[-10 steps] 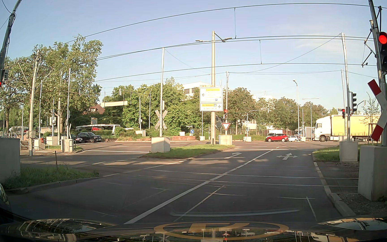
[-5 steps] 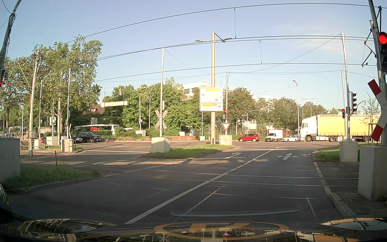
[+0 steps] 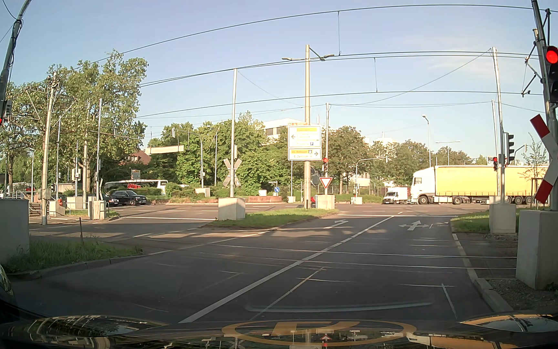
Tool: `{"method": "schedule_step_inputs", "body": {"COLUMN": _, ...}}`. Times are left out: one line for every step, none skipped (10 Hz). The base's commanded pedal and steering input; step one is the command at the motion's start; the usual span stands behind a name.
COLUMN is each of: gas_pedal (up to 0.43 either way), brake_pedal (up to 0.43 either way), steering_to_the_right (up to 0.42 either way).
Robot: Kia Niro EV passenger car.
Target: Follow the waypoints while adhering to traffic rules and regulations
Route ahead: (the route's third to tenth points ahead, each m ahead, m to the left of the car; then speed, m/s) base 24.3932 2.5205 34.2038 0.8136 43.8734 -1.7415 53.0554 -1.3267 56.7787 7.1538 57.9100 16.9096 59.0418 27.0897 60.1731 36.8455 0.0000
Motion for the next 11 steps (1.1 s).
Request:
{"method": "schedule_step_inputs", "body": {"gas_pedal": 0.000, "brake_pedal": 0.280, "steering_to_the_right": 0.249}}
{"method": "schedule_step_inputs", "body": {"gas_pedal": 0.000, "brake_pedal": 0.280, "steering_to_the_right": 0.249}}
{"method": "schedule_step_inputs", "body": {"gas_pedal": 0.000, "brake_pedal": 0.280, "steering_to_the_right": 0.249}}
{"method": "schedule_step_inputs", "body": {"gas_pedal": 0.000, "brake_pedal": 0.280, "steering_to_the_right": 0.249}}
{"method": "schedule_step_inputs", "body": {"gas_pedal": 0.000, "brake_pedal": 0.280, "steering_to_the_right": 0.249}}
{"method": "schedule_step_inputs", "body": {"gas_pedal": 0.000, "brake_pedal": 0.280, "steering_to_the_right": 0.249}}
{"method": "schedule_step_inputs", "body": {"gas_pedal": 0.000, "brake_pedal": 0.280, "steering_to_the_right": 0.249}}
{"method": "schedule_step_inputs", "body": {"gas_pedal": 0.000, "brake_pedal": 0.280, "steering_to_the_right": 0.249}}
{"method": "schedule_step_inputs", "body": {"gas_pedal": 0.000, "brake_pedal": 0.280, "steering_to_the_right": 0.249}}
{"method": "schedule_step_inputs", "body": {"gas_pedal": 0.000, "brake_pedal": 0.280, "steering_to_the_right": 0.249}}
{"method": "schedule_step_inputs", "body": {"gas_pedal": 0.000, "brake_pedal": 0.280, "steering_to_the_right": 0.249}}
